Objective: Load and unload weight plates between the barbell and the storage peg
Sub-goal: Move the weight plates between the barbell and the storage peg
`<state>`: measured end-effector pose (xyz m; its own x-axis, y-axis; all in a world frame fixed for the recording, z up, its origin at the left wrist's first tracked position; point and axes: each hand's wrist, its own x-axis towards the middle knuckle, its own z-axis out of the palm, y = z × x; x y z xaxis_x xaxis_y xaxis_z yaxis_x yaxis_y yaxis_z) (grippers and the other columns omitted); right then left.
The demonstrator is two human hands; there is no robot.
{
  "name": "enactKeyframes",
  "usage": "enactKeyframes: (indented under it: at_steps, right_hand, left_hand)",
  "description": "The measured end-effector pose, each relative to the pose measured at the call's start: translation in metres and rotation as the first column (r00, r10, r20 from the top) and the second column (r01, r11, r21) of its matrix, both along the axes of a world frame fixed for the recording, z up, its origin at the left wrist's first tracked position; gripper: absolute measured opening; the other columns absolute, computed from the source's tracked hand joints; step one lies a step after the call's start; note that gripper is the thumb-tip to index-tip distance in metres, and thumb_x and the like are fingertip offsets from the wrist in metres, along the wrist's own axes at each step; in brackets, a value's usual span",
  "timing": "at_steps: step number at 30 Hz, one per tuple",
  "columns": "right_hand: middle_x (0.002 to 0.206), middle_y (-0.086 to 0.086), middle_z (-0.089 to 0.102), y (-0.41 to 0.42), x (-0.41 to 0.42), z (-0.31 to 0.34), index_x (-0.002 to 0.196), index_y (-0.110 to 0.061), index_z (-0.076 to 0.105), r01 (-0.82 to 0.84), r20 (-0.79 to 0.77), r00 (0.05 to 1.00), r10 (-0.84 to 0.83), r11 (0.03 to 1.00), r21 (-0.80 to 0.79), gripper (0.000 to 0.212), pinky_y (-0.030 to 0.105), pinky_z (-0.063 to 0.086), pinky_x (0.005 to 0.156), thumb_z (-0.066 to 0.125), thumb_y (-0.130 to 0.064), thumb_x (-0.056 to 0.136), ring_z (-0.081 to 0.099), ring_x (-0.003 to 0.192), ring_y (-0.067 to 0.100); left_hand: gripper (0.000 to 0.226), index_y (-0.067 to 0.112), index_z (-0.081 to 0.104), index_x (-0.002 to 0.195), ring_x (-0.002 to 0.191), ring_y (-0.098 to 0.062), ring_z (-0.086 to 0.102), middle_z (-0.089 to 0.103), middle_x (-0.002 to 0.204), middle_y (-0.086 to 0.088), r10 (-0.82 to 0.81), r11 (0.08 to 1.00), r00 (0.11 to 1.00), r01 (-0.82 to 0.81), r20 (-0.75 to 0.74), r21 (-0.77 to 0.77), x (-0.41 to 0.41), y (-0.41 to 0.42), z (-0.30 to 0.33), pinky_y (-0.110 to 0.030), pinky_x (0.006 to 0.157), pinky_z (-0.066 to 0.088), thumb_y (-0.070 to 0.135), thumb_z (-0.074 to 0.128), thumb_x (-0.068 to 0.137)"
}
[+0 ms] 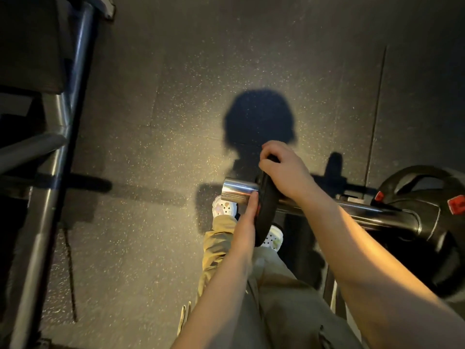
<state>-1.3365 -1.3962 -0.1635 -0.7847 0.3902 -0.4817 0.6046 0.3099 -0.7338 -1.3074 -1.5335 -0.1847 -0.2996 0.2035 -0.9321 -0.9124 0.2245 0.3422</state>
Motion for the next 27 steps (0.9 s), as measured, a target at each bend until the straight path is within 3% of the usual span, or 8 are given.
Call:
enactKeyframes:
  at_steps: [2, 4, 8, 11, 14, 21, 23, 27]
  right_hand:
    - [0.098, -0.011, 0.048, 0.000, 0.000, 0.002, 0.081, -0.021, 0.056, -0.082, 0.015, 0.997, 0.081, 0.991, 0.106, 0.008, 0.027, 0.044, 0.080, 0.059, -0.021, 0.087, 0.047, 0.097, 0.011]
    - [0.103, -0.015, 0.047, 0.002, 0.009, 0.009, 0.076, -0.026, 0.050, -0.168, 0.038, 0.986, 0.164, 0.970, 0.177, 0.014, 0.029, 0.041, 0.082, 0.060, -0.023, 0.086, 0.044, 0.107, 0.009]
    - [0.132, -0.013, 0.047, 0.022, 0.061, 0.018, 0.086, -0.024, 0.057, -0.093, 0.062, 0.995, 0.075, 0.924, 0.371, 0.003, 0.026, 0.032, 0.098, 0.057, -0.020, 0.085, 0.037, 0.129, 0.008]
    - [0.138, -0.006, 0.052, 0.052, 0.093, 0.027, 0.102, -0.023, 0.067, -0.118, 0.155, 0.987, 0.051, 0.879, 0.463, 0.026, 0.037, 0.032, 0.108, 0.049, -0.027, 0.084, 0.042, 0.130, 0.015]
    - [0.145, -0.001, 0.048, 0.079, 0.119, 0.036, 0.121, -0.023, 0.064, -0.226, 0.286, 0.955, 0.077, 0.812, 0.538, 0.045, 0.042, 0.012, 0.115, 0.043, -0.029, 0.082, 0.034, 0.138, 0.022]
    - [0.140, 0.006, 0.052, 0.105, 0.177, 0.054, 0.128, -0.027, 0.059, -0.364, 0.462, 0.886, -0.023, 0.584, 0.726, 0.041, 0.069, 0.000, 0.110, 0.057, -0.029, 0.087, 0.027, 0.142, 0.036]
    - [0.143, 0.013, 0.047, 0.114, 0.191, 0.061, 0.135, -0.022, 0.053, -0.345, 0.469, 0.875, -0.122, 0.523, 0.779, 0.056, 0.072, 0.003, 0.107, 0.064, -0.038, 0.082, 0.025, 0.142, 0.039]
    - [0.151, 0.014, 0.025, 0.123, 0.207, 0.067, 0.151, -0.030, 0.015, 0.017, 0.469, 0.766, -0.439, 0.743, 0.669, 0.082, 0.054, 0.043, 0.095, 0.058, -0.056, 0.085, 0.041, 0.129, 0.041]
  left_hand:
    - [0.066, 0.028, 0.059, 0.122, 0.101, -0.014, 0.062, 0.067, 0.111, -0.002, -0.061, 0.997, 0.998, 0.062, -0.014, 0.042, 0.009, 0.000, -0.001, -0.028, 0.089, 0.048, 0.073, 0.051, 0.074]
    - [0.085, 0.030, 0.056, 0.130, 0.112, -0.015, 0.060, 0.065, 0.122, -0.002, -0.119, 0.989, 0.993, 0.120, -0.023, 0.082, 0.022, 0.003, -0.002, -0.035, 0.102, 0.044, 0.085, 0.051, 0.067]
    - [0.093, 0.032, 0.049, 0.137, 0.126, -0.020, 0.051, 0.056, 0.136, -0.005, -0.349, 0.935, 0.937, 0.349, -0.023, 0.067, 0.051, 0.026, -0.027, -0.045, 0.113, 0.033, 0.091, 0.048, 0.065]
    - [0.097, 0.025, 0.037, 0.146, 0.135, -0.025, 0.041, 0.045, 0.147, -0.004, -0.536, 0.842, 0.843, 0.530, 0.042, 0.096, 0.056, 0.059, -0.003, -0.044, 0.117, 0.026, 0.090, 0.034, 0.073]
    - [0.075, 0.022, 0.030, 0.150, 0.139, -0.024, 0.035, 0.038, 0.151, -0.005, -0.599, 0.800, 0.792, 0.588, 0.115, 0.122, 0.072, 0.087, 0.004, -0.037, 0.116, 0.023, 0.069, 0.030, 0.092]
    - [0.114, 0.018, 0.038, 0.146, 0.133, -0.024, 0.041, 0.042, 0.148, -0.006, -0.610, 0.785, 0.791, 0.593, 0.053, 0.179, 0.155, 0.151, -0.063, -0.041, 0.114, 0.031, 0.093, 0.043, 0.060]
    - [0.109, 0.012, 0.033, 0.147, 0.136, -0.023, 0.040, 0.040, 0.149, -0.007, -0.644, 0.744, 0.764, 0.634, -0.027, 0.211, 0.154, 0.160, -0.034, -0.034, 0.112, 0.035, 0.085, 0.048, 0.068]
    - [0.096, 0.016, 0.020, 0.153, 0.145, -0.021, 0.025, 0.025, 0.158, -0.004, -0.742, 0.592, 0.654, 0.741, -0.145, 0.316, 0.143, 0.171, 0.013, -0.031, 0.114, 0.024, 0.080, 0.035, 0.082]
